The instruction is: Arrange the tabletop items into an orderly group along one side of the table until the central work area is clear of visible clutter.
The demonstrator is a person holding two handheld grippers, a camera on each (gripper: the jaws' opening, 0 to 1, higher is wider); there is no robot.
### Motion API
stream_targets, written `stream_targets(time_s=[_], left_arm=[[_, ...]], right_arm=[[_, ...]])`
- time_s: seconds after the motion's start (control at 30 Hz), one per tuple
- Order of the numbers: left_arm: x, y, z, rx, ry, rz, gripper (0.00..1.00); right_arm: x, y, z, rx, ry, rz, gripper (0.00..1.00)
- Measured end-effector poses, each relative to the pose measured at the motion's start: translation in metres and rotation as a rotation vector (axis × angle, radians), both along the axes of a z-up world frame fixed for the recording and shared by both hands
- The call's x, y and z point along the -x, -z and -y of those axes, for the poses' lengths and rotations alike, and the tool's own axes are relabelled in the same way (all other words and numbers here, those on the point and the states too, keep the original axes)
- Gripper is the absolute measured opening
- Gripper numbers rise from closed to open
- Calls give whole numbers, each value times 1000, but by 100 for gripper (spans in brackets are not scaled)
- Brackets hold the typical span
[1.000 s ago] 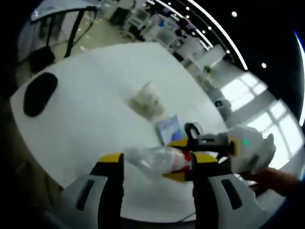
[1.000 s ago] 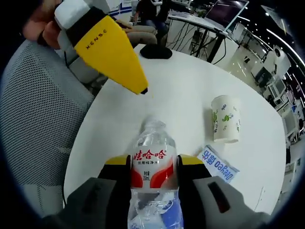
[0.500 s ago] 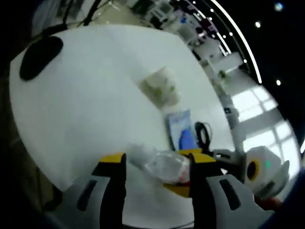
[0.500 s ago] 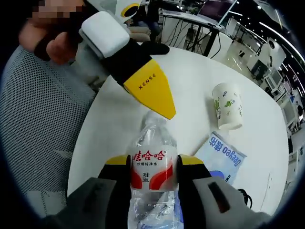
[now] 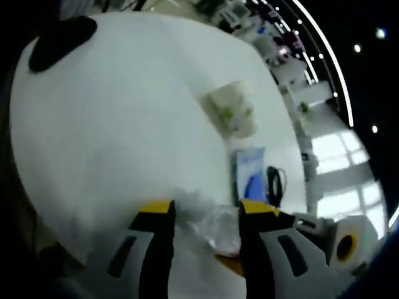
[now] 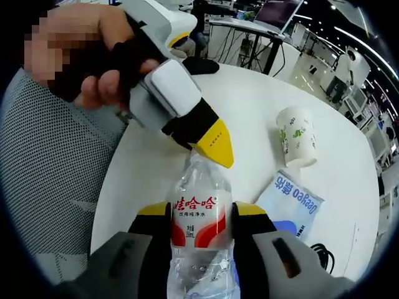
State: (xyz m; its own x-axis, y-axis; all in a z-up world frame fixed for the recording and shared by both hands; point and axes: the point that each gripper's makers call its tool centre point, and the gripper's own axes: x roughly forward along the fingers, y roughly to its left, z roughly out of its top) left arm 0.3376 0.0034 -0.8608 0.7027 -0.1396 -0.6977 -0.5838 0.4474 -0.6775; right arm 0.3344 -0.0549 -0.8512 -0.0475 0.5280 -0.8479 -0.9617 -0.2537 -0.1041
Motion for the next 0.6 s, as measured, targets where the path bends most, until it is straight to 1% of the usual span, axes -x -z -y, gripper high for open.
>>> stream_targets(time_s=[0.03,0.07,0.1,0.13,0.17,0.2,0.23,0.3,0.33,0.4,0.43,0.47,0.5,0.53,0.6], left_arm=[[0,0,0,-4,3,-6,31],[2,2,-2,-27,7,-19,29],[3,3,-3,-36,14,-26,25],[5,5,-8,-66,16,-38,19],[4,2,-7,-66,25,-22,18],[3,1,-7,-91,60,-7,17],[3,0,-7,-121,85,-7,16],[1,-4,-6,-151,107,-2,15],[0,-6,-6,-152,103,3,14],[-7,-12,-24,-197,43,41,0],[-13,-16,-23,-162,44,64,0],[-17,-17,-8,-71,82,60,0],[-15,-17,-6,-84,106,50,0],[-15,-17,-11,-124,103,47,0],[-9,-15,-14,-130,92,33,0]], right_arm=[[2,1,0,3,-7,1,37],[2,1,1,7,-7,12,37],[2,0,1,3,-10,11,37],[2,0,1,5,-9,11,37],[2,0,1,-4,-12,10,37],[2,0,1,0,-6,11,37],[1,1,1,1,-7,14,37],[1,1,2,1,-1,15,37],[1,1,2,1,3,15,37],[1,4,7,14,3,17,37],[2,2,4,-17,14,9,37],[3,1,4,-17,27,0,37],[3,2,5,-13,33,4,37],[3,2,4,-19,41,-1,37],[3,3,3,-20,50,-5,37]])
